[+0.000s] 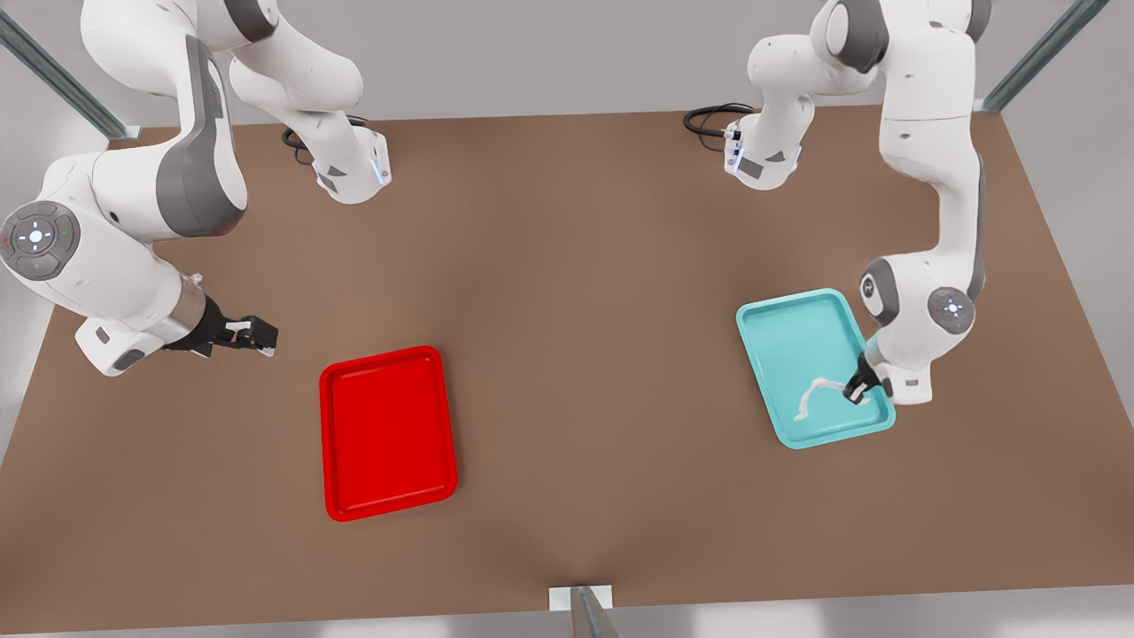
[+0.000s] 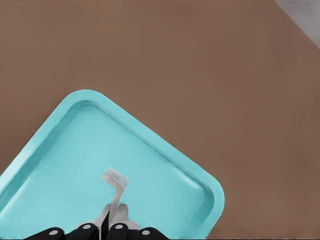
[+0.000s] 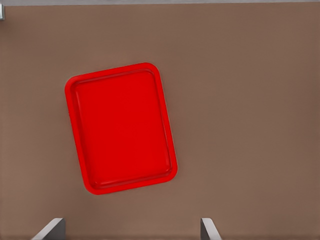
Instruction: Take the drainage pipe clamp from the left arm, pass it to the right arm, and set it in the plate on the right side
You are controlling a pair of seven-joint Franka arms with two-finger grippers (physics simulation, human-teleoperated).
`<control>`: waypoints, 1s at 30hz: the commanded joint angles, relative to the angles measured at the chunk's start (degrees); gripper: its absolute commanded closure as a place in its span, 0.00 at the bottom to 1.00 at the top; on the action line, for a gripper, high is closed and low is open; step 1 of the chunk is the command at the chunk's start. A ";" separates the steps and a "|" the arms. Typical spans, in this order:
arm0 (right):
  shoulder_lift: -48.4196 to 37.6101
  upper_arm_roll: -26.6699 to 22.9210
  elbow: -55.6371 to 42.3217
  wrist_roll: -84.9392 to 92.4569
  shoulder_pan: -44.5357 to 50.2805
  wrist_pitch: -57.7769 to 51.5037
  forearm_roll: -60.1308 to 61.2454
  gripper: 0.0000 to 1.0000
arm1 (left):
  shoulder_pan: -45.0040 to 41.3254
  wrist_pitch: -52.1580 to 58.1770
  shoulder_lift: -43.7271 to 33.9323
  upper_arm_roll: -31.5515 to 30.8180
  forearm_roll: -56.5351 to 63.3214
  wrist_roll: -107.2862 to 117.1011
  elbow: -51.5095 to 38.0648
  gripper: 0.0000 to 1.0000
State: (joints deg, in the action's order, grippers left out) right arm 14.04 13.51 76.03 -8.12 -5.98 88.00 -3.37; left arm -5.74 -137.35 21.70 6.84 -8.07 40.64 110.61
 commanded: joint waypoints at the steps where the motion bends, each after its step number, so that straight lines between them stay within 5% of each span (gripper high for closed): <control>1: -0.07 0.03 -0.01 -0.05 0.00 -0.02 0.03 0.00 | -0.76 21.60 0.19 -3.66 -8.28 6.54 -5.39 0.79; 5: -0.07 0.03 -0.09 -0.05 0.09 -0.02 0.03 0.00 | -17.11 21.86 4.05 -4.82 -16.80 34.85 -16.82 0.79; 11: -0.07 0.03 -0.53 0.30 -0.17 0.07 0.12 0.00 | -30.03 17.05 16.97 -5.17 -16.45 27.83 -36.25 0.79; 18: 8.63 1.96 -6.41 -0.31 7.12 14.31 -0.15 0.00 | -31.88 14.30 17.50 -6.13 -16.63 28.27 -36.25 0.79; 30: 15.40 1.34 -7.04 -34.41 24.08 19.14 -7.52 0.00 | -30.91 14.22 18.65 -6.40 -22.08 35.21 -36.25 0.79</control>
State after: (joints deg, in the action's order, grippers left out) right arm 29.29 14.96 69.03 -19.74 17.41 104.09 -8.87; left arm -36.70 -122.86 40.38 0.44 -29.38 65.79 74.39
